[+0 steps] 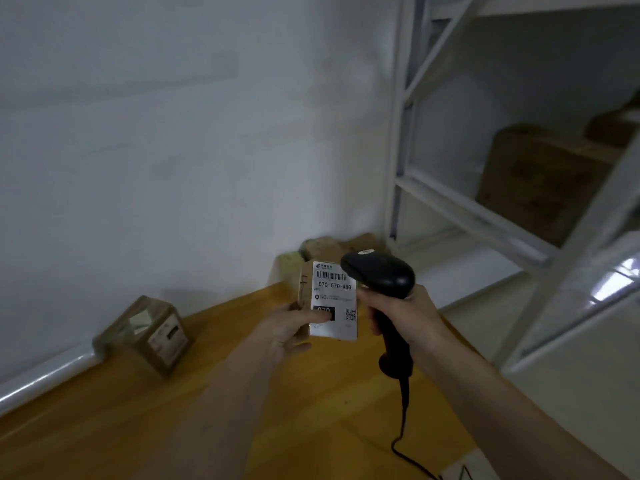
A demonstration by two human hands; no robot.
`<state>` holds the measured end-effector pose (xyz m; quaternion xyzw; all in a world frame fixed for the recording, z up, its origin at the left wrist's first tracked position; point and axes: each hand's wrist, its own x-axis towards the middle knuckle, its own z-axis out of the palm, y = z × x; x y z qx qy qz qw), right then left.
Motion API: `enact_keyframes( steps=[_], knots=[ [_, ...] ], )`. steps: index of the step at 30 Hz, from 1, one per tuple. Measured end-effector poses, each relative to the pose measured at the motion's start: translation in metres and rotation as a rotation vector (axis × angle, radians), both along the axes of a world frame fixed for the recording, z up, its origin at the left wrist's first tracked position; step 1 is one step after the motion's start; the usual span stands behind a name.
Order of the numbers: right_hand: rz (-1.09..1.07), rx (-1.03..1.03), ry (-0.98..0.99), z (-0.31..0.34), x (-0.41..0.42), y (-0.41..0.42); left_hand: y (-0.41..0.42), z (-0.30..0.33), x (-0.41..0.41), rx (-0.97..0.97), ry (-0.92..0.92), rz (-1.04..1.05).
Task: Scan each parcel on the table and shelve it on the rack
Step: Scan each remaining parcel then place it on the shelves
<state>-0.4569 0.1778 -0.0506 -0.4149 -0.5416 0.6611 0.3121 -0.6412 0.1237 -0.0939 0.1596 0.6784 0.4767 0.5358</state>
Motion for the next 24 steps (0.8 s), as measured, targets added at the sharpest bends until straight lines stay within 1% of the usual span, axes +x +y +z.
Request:
enact_keyframes(
  steps=[4, 9, 11, 15, 18, 21, 24],
  knots=[
    [-0.095, 0.017, -0.007, 0.005, 0.090, 0.016, 0.033, 0.009, 0.087, 0.004, 0.075, -0.071],
    [-0.264, 0.028, 0.064, 0.009, 0.211, 0.032, 0.068, 0.019, 0.213, 0.002, 0.068, -0.280],
    [-0.342, 0.026, 0.094, 0.009, 0.256, 0.035, 0.080, 0.020, 0.258, 0.011, 0.065, -0.326],
    [-0.455, 0.063, 0.111, 0.008, 0.341, 0.037, 0.102, 0.019, 0.338, 0.064, 0.053, -0.357],
    [-0.535, 0.063, 0.107, 0.005, 0.397, 0.036, 0.114, 0.015, 0.390, 0.114, 0.039, -0.341],
    [-0.609, 0.041, 0.109, 0.001, 0.443, 0.038, 0.120, 0.013, 0.431, 0.161, 0.040, -0.293],
    [-0.651, 0.017, 0.115, 0.000, 0.474, 0.040, 0.122, 0.018, 0.458, 0.197, 0.042, -0.292]
  ],
)
